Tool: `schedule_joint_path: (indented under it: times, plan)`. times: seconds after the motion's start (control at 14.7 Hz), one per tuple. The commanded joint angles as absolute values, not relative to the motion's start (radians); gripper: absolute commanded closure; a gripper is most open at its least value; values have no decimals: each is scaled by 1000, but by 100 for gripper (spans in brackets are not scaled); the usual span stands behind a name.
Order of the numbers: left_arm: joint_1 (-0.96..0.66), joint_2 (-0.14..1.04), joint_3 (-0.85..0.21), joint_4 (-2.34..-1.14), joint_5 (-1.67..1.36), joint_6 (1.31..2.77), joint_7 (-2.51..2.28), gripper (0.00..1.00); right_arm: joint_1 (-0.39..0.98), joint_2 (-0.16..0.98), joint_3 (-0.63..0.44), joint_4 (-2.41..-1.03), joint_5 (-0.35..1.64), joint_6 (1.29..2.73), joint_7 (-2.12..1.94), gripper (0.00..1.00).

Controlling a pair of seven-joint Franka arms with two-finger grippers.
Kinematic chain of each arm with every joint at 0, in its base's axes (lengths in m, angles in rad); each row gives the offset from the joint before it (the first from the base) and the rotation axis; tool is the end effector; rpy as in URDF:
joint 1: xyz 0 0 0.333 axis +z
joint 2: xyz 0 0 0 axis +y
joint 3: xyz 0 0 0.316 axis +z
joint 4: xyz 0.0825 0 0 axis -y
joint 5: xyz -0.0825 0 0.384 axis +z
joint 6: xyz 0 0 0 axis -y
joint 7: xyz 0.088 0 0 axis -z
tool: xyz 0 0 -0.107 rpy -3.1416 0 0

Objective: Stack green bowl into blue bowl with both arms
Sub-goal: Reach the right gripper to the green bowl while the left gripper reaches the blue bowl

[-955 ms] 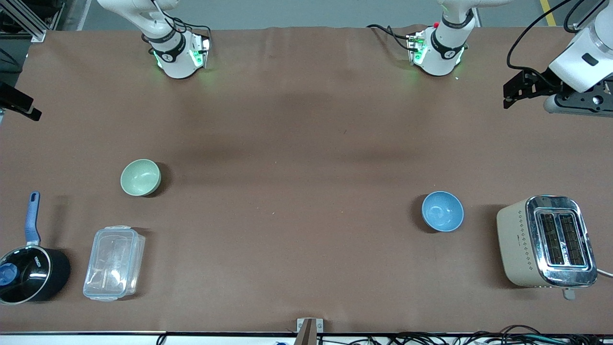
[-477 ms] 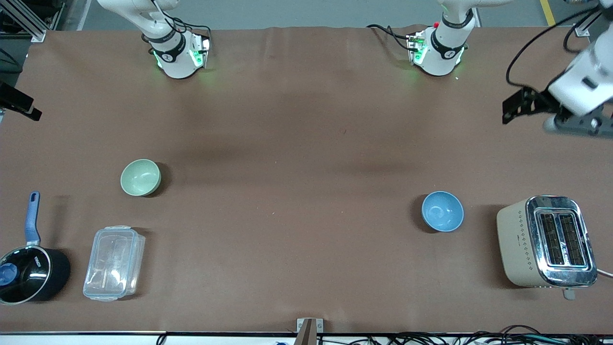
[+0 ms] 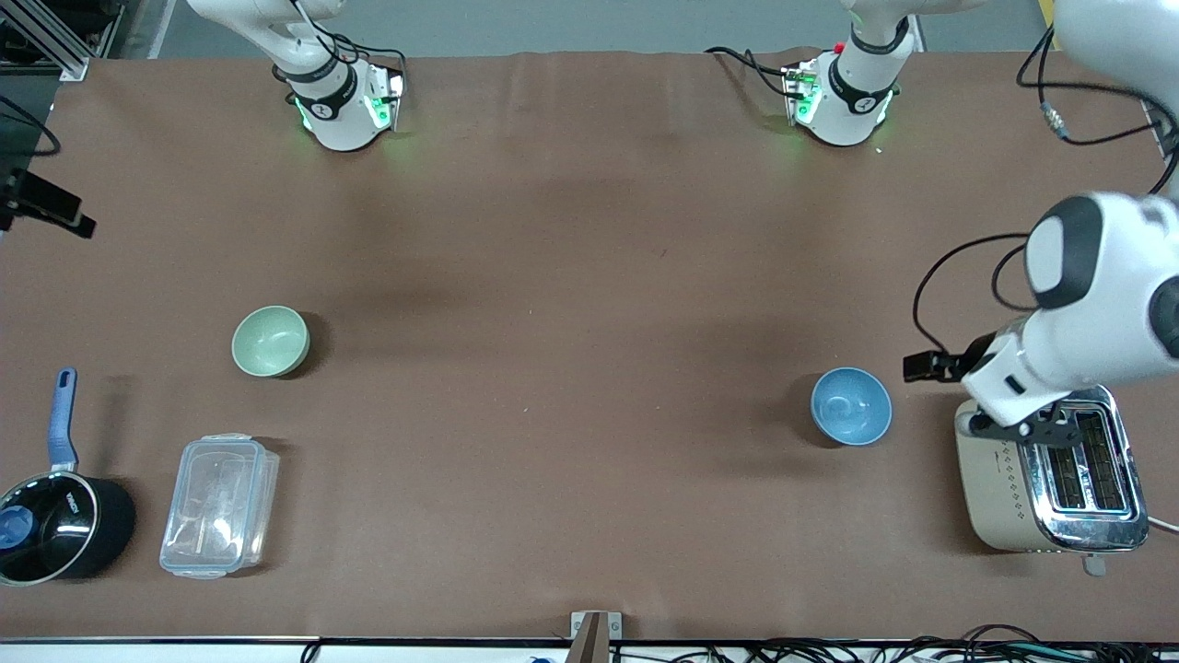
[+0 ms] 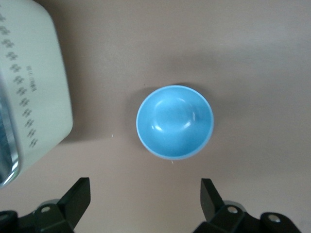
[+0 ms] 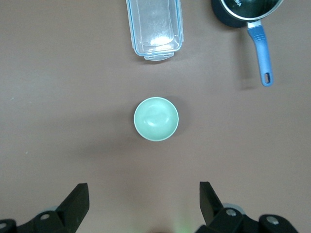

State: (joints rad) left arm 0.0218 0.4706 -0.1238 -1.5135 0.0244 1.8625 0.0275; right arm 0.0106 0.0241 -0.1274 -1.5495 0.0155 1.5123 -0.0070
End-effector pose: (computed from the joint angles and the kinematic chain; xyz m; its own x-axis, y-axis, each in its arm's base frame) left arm 0.6736 -0.0551 0.3836 0.9848 -0.1288 -0.1168 -0.1253 -0.9914 0.0369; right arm 0.5521 -0.0621 0.6163 0.9922 -0.1086 -0.0610 -0.1096 -0.9939 -0.0129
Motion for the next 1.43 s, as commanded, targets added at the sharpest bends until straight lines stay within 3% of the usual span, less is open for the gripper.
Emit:
schedule_joint_path:
  times: [0.0,0.27,0.55,0.75,0.89,1.02,1.09,1.16,1.3,1.36]
  plan:
    - [14,544,-120,-1537,48,1968,20,0,-37,14,-121,-1786,11,1725,-84,0]
    - [21,629,-117,-1568,110,2074,23,1,-90,20,-121,-2160,11,2204,-169,0]
    - [32,676,-118,-1586,124,2120,23,15,-103,170,-120,-2344,12,2570,-164,0]
    - [31,695,-120,-1594,124,2120,23,37,-103,261,-118,-2410,14,2753,-163,0]
    - [25,701,-120,-1597,123,2120,23,59,-103,267,-118,-2414,14,2761,-161,0]
    - [20,703,-120,-1597,124,2120,23,82,-100,278,-117,-2418,15,2778,-160,7]
    - [15,701,-120,-1592,124,2120,21,93,-100,279,-117,-2422,18,2781,-158,15]
    - [14,696,-126,-1589,124,2118,20,99,-98,279,-115,-2425,24,2780,-153,33]
    - [-1,680,-132,-1580,120,2112,21,99,-100,278,-114,-2430,28,2773,-147,94]
    - [-15,664,-140,-1565,115,2106,21,99,-100,278,-114,-2428,28,2770,-147,100]
